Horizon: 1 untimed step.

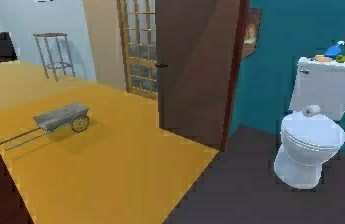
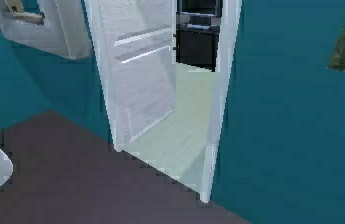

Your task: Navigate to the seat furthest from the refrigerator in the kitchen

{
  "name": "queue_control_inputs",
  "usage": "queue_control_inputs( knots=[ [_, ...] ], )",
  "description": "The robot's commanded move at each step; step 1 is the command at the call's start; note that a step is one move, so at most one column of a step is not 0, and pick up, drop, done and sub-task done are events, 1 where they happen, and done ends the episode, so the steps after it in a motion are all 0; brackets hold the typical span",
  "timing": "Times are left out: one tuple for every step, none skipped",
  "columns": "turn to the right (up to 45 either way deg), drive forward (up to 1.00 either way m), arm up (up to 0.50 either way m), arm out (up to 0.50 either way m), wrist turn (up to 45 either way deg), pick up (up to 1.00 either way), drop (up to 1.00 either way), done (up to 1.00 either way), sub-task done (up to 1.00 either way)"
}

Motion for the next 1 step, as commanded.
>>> queue_control_inputs(
  knots=[
    [-6.0, 0.0, 0.0, 0.0, 0.0, 0.0, 0.0, 0.0, 0.0]
  ],
)
